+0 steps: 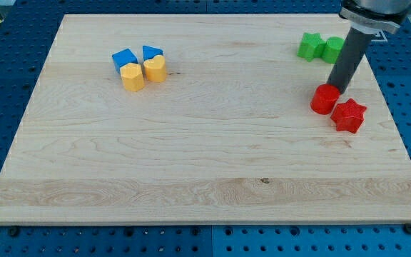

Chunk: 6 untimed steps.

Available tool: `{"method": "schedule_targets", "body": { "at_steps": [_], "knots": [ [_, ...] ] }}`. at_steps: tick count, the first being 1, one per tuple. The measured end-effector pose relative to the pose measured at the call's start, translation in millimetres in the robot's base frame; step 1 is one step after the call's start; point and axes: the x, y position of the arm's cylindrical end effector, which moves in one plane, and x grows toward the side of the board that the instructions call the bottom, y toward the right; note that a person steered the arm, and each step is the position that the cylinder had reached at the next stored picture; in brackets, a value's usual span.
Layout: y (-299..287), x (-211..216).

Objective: Move your arm towards the center of the board

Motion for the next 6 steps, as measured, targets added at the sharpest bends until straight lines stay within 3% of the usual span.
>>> {"method": "schedule_targets", "body": {
  "at_steps": [3, 6],
  "knots": [
    [-25.3, -14.6],
    [-174.6, -25.5]
  ]
}}
